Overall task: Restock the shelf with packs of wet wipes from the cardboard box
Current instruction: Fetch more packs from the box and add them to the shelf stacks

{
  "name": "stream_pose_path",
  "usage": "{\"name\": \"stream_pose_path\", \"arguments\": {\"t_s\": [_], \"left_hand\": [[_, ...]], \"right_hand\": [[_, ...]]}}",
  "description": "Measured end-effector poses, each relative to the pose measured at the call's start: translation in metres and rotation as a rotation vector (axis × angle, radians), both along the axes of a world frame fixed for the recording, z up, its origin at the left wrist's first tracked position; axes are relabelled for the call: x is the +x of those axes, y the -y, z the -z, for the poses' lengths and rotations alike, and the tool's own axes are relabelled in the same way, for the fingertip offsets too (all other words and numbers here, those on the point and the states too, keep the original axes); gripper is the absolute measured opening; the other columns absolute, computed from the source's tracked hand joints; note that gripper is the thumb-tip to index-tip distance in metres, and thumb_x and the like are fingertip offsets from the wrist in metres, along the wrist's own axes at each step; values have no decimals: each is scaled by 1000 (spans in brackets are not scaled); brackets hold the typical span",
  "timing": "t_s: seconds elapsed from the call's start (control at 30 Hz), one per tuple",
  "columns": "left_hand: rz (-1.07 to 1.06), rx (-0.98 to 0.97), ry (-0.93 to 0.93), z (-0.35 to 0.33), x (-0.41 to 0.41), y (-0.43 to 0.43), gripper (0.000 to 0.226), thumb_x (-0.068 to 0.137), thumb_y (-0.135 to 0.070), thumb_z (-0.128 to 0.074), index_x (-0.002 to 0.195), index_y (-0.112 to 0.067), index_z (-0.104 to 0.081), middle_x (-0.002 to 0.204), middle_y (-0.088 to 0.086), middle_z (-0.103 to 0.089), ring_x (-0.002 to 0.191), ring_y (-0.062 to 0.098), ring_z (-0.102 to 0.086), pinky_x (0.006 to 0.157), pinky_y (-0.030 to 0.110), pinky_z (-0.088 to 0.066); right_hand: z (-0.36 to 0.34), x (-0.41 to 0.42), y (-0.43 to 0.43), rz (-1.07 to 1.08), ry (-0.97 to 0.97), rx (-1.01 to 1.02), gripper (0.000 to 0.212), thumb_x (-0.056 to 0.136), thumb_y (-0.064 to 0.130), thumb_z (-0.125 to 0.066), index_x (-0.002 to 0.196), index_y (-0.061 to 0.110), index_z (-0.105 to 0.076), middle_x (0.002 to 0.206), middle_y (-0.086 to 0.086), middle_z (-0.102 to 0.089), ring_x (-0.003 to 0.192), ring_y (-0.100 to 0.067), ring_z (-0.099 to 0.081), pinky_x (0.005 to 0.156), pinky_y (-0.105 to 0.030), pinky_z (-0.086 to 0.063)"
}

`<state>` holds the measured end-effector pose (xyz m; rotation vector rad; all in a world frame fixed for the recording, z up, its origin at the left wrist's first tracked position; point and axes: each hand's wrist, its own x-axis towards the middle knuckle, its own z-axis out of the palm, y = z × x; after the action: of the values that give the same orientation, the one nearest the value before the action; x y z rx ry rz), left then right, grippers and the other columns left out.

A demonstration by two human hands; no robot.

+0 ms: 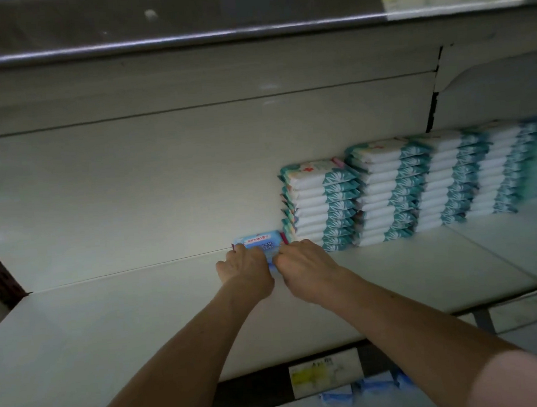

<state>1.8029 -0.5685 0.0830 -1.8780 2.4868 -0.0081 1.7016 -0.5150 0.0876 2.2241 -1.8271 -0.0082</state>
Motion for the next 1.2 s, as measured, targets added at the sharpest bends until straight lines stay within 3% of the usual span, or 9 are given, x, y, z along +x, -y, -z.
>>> {"name": "stream_pose_path", "arguments": {"t_s": [0.4,0.47,0.53,0.63,0.73,0.8,0.9,1.03,1.2], "left_hand": [[171,19,0,-11,-72,-81,40,90,-32,-57,127,-19,-48,132,7,-46,123,25,-48,91,35,-41],[199,39,15,-11,-85,-96,41,90,-32,-57,128,-20,-47,132,7,-45,123,25,-47,91,35,-41],[225,54,25,-10,-96,-111,40,91,-31,-57,128,-19,-47,132,7,-45,122,25,-48,89,34,-40],[266,68,35,-9,-111,-134,41,92,-31,-57,129,-19,-47,132,7,-44,122,25,-48,89,34,-40],[313,73,35,-7,-125,-159,37,90,-31,-58,124,-17,-51,128,8,-48,118,27,-50,83,34,-39],[343,81,16,-5,-132,-173,27,89,-27,-58,114,-17,-53,122,8,-51,112,27,-53,77,33,-37],[393,98,2,-1,-140,-194,18,87,-25,-60,101,-18,-51,116,7,-54,105,27,-56,72,32,-39],[454,139,31,4,-151,-220,31,87,-25,-60,117,-17,-54,117,4,-57,103,25,-58,71,33,-42],[593,167,70,10,-166,-251,41,87,-25,-63,125,-15,-52,123,8,-58,107,26,-59,75,32,-47]], "right_hand": [[-11,-63,-91,134,66,17,20,95,5,-44,106,5,-61,117,-13,-59,110,-29,-53,81,-32,-33],[-10,-73,-108,161,70,21,13,95,6,-45,89,7,-57,116,-12,-59,108,-29,-54,75,-30,-28],[-6,-87,-123,179,71,24,23,94,6,-46,71,10,-44,112,-12,-60,104,-29,-55,72,-28,-24],[-1,-105,-151,211,80,34,40,93,7,-48,61,16,-25,84,-8,-55,86,-29,-53,59,-27,-22],[1,-122,-176,284,88,81,39,92,9,-48,60,15,-27,64,1,-32,73,-23,-43,47,-29,-15],[4,-131,-190,341,94,128,36,93,11,-50,61,15,-33,69,0,-44,75,-25,-51,50,-29,-22],[7,-141,-209,436,124,193,22,94,18,-52,74,11,-50,98,-8,-63,91,-27,-61,63,-26,-35],[16,-148,-242,564,126,164,23,95,22,-50,113,12,-60,115,-9,-62,103,-27,-60,73,-27,-42],[18,-146,-296,686,108,147,6,96,20,-47,95,16,-52,112,-12,-62,104,-30,-59,73,-32,-39]]}}
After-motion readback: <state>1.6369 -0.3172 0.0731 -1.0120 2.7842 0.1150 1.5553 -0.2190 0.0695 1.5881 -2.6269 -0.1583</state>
